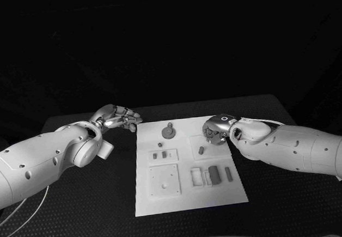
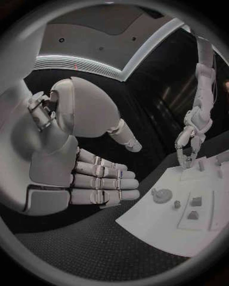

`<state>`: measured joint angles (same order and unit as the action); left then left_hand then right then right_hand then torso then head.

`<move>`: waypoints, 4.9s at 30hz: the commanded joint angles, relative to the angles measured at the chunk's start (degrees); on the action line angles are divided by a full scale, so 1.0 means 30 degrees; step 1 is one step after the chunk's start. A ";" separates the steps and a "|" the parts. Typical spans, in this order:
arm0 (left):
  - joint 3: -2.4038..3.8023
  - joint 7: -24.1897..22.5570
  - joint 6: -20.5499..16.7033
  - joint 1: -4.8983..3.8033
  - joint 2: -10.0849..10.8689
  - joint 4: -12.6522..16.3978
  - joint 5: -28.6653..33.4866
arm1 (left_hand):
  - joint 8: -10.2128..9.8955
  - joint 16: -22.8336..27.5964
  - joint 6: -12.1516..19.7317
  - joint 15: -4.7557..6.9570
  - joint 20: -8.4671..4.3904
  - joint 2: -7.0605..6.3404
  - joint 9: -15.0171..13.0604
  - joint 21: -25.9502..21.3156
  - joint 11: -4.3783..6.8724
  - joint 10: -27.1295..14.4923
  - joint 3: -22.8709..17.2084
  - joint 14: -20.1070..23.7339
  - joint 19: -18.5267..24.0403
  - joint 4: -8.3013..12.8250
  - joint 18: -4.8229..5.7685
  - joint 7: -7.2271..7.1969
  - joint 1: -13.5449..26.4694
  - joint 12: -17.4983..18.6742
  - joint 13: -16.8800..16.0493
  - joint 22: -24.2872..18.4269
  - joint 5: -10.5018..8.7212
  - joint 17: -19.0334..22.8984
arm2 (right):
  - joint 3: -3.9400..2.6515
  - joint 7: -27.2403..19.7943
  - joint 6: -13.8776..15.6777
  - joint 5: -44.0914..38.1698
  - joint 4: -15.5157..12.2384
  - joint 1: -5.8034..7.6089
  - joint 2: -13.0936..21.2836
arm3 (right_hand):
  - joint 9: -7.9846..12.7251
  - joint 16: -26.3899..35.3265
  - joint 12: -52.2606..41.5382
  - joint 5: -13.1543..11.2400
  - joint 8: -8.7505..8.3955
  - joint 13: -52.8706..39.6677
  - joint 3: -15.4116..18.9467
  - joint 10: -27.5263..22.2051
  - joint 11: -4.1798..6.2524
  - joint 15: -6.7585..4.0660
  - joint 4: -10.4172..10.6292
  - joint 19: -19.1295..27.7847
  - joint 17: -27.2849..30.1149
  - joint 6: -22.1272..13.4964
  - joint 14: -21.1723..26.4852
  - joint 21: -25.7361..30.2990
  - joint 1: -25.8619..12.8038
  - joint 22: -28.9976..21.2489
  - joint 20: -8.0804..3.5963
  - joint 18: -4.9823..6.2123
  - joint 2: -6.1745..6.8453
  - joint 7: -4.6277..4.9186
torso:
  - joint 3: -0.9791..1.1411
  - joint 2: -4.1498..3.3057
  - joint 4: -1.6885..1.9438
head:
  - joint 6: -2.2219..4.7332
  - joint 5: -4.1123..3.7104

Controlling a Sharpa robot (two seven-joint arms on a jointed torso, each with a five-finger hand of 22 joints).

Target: Assemble the parts on the task board

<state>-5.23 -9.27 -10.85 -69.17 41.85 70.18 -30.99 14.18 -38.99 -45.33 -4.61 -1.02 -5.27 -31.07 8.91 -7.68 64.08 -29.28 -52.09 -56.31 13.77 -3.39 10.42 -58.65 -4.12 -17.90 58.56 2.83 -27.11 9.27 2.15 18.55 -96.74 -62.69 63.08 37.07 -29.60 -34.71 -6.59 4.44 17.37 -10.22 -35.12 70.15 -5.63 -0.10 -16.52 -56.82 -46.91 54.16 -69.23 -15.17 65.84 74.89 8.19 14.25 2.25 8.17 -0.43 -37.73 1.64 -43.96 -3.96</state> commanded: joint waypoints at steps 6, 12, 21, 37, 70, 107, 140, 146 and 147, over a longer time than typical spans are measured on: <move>0.0018 -0.0055 0.0223 -0.0011 -0.0022 0.0029 0.0110 | 0.0089 0.0121 -0.0009 -0.0136 0.0122 0.0133 0.0035 -0.0131 -0.0075 0.0003 0.0072 -0.0058 -0.0070 0.0058 -0.0076 0.0133 0.0016 0.0074 0.0026 -0.0029 0.0015 -0.0041 | 0.0474 0.0603 -0.1482 -0.1506 0.0188 -0.0589 -0.0322 | -0.0133 -0.0242 0.0041 0.0051 0.0235 -0.0193 -0.0211 0.0602 0.0201 -0.0312 -0.0108 -0.0341 -0.0092 0.0564 -0.0240 0.0131 0.1168 0.0185 -0.0103 0.0249 0.0060 -0.0163 | -0.0005 -0.0005 -0.0006 | -0.0065 0.0002; 0.0018 -0.0048 0.0235 -0.0011 -0.0009 0.0045 0.0089 | 0.0095 0.0141 -0.0014 -0.0136 0.0123 0.0131 0.0038 -0.0141 -0.0078 -0.0002 0.0072 -0.0062 -0.0075 0.0074 -0.0076 0.0139 0.0000 0.0076 0.0033 -0.0030 0.0015 -0.0069 | 0.0501 0.0942 -0.1194 -0.1937 0.0203 -0.0737 -0.0381 | -0.0233 -0.0982 -0.0014 0.0091 0.0337 -0.0529 -0.1736 0.1323 0.0445 -0.0551 0.0039 -0.1189 -0.0413 0.1223 -0.0714 0.0006 0.1436 0.0340 -0.0274 0.0249 0.0675 -0.0375 | -0.0021 0.0009 -0.0006 | -0.0146 -0.0059; 0.0018 -0.0044 0.0208 -0.0011 0.0011 0.0069 0.0069 | 0.0100 0.0165 -0.0018 -0.0138 0.0126 0.0132 0.0042 -0.0154 -0.0083 -0.0013 0.0074 -0.0065 -0.0079 0.0087 -0.0075 0.0143 -0.0013 0.0081 0.0043 -0.0032 0.0016 -0.0102 | 0.0501 0.1015 -0.0391 -0.1957 -0.0041 -0.0803 -0.0145 | -0.0397 -0.1346 -0.0084 0.0061 0.0455 -0.0804 -0.2148 0.1793 0.0638 -0.0735 -0.0004 -0.1578 -0.0513 0.1611 -0.0906 -0.0151 0.1126 0.0440 -0.0454 0.0249 0.0768 -0.0539 | -0.0022 0.0013 -0.0024 | -0.0142 -0.0138; 0.0018 -0.0031 0.0252 -0.0011 -0.0062 -0.0033 0.0069 | 0.0104 0.0196 -0.0018 -0.0141 0.0131 0.0139 0.0050 -0.0169 -0.0092 -0.0025 0.0083 -0.0074 -0.0089 0.0086 -0.0071 0.0142 -0.0006 0.0084 0.0055 -0.0034 0.0016 -0.0148 | 0.0400 0.1035 0.0684 -0.1336 -0.0497 -0.0540 0.0106 | -0.0573 -0.1514 -0.0137 0.0058 0.0549 -0.1012 -0.2246 0.2082 0.0758 -0.0838 0.0001 -0.1754 -0.0531 0.1819 -0.1003 -0.0245 0.0957 0.0443 -0.0539 0.0249 0.0810 -0.0633 | -0.0017 -0.0004 0.0020 | -0.0079 -0.0137; 0.0016 -0.0081 0.0248 -0.0013 -0.0073 -0.0293 0.0117 | 0.0010 0.0508 0.0261 -0.0151 0.0139 -0.0002 0.0166 -0.0326 -0.0248 -0.0415 0.0178 -0.0119 -0.0143 0.0030 -0.0071 0.0142 0.0105 0.0140 0.0241 -0.0045 0.0016 -0.0561 | -0.0588 0.0962 -0.0136 0.0651 -0.2688 0.1196 0.1388 | -0.0666 -0.1558 -0.0127 0.0055 0.0566 -0.1103 -0.2274 0.2154 0.0779 -0.0853 0.0012 -0.1770 -0.0515 0.1849 -0.1012 -0.0257 0.0837 0.0443 -0.0545 0.0248 0.0790 -0.0650 | -0.0015 0.0002 0.0043 | 0.0045 -0.0016; 0.0020 -0.0819 -0.0966 -0.0019 -0.0606 -0.0837 0.1001 | 0.0183 0.0740 0.0042 -0.0151 0.0141 -0.0022 0.0150 -0.0438 -0.0215 -0.0351 0.0201 -0.0170 -0.0184 -0.0036 -0.0069 0.0123 0.0132 0.0055 0.0295 -0.0037 0.0015 -0.0872 | -0.0039 -0.0193 0.1320 -0.0487 -0.6034 -0.0805 -0.0875 | -0.0812 -0.1659 -0.0092 0.0060 0.0584 -0.1230 -0.2355 0.2231 0.0829 -0.0917 0.0004 -0.1917 -0.0501 0.1882 -0.1102 -0.0338 0.0823 0.0445 -0.0621 0.0248 0.0861 -0.0680 | -0.0021 -0.0022 0.0075 | -0.0391 0.2451; 0.0021 -0.0775 -0.0708 -0.0019 -0.0630 -0.0779 0.1001 | 0.0197 0.0810 0.0032 -0.0158 0.0146 -0.0003 0.0160 -0.0474 -0.0211 -0.0336 0.0207 -0.0169 -0.0180 -0.0058 -0.0064 0.0131 0.0147 0.0055 0.0309 -0.0038 0.0014 -0.0950 | 0.0415 -0.0067 0.0562 -0.0776 -0.5457 -0.1305 -0.1401 | -0.0859 -0.1662 -0.0053 0.0054 0.0561 -0.1268 -0.2367 0.2218 0.0820 -0.0908 -0.0003 -0.1899 -0.0479 0.1843 -0.1084 -0.0330 0.0772 0.0439 -0.0616 0.0248 0.0814 -0.0666 | -0.0033 -0.0011 0.0018 | -0.0831 0.2827; 0.0021 -0.0762 -0.0688 -0.0020 -0.0633 -0.0768 0.1001 | 0.0198 0.0820 0.0032 -0.0158 0.0147 0.0000 0.0162 -0.0479 -0.0211 -0.0336 0.0207 -0.0169 -0.0181 -0.0061 -0.0063 0.0132 0.0149 0.0056 0.0312 -0.0037 0.0014 -0.0961 | 0.0424 -0.0072 0.0508 -0.0780 -0.5397 -0.1353 -0.1512 | -0.0867 -0.1663 -0.0048 0.0054 0.0559 -0.1274 -0.2368 0.2218 0.0819 -0.0907 -0.0004 -0.1896 -0.0476 0.1839 -0.1083 -0.0328 0.0765 0.0439 -0.0616 0.0248 0.0810 -0.0664 | -0.0034 -0.0013 0.0015 | -0.0882 0.2874; 0.0021 -0.0762 -0.0686 -0.0020 -0.0635 -0.0768 0.1001 | 0.0199 0.0822 0.0033 -0.0159 0.0147 -0.0001 0.0163 -0.0480 -0.0211 -0.0336 0.0208 -0.0169 -0.0180 -0.0061 -0.0063 0.0133 0.0149 0.0056 0.0312 -0.0037 0.0014 -0.0963 | 0.0426 -0.0069 0.0497 -0.0780 -0.5384 -0.1364 -0.1523 | -0.0868 -0.1664 -0.0047 0.0054 0.0558 -0.1276 -0.2368 0.2218 0.0819 -0.0907 -0.0005 -0.1895 -0.0476 0.1838 -0.1083 -0.0328 0.0764 0.0439 -0.0616 0.0248 0.0809 -0.0664 | -0.0037 -0.0015 0.0017 | -0.0890 0.2882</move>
<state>-5.22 -10.85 -13.29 -69.18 40.05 67.69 -28.45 14.60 -36.78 -44.92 -4.82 -0.81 -5.27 -30.61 7.81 -8.49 63.27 -28.92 -52.31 -56.51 13.72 -2.90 10.83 -58.65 -3.89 -17.02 58.50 2.83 -29.91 10.51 2.04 20.88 -98.34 -78.87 59.08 32.63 -32.16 -39.44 -7.06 4.22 18.65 -14.00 -41.93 76.54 -3.09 -2.50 -16.49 -62.34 -48.39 59.24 -72.46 -15.92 68.27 74.94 6.35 14.24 5.20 6.09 -0.52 -37.76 1.68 -46.57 4.63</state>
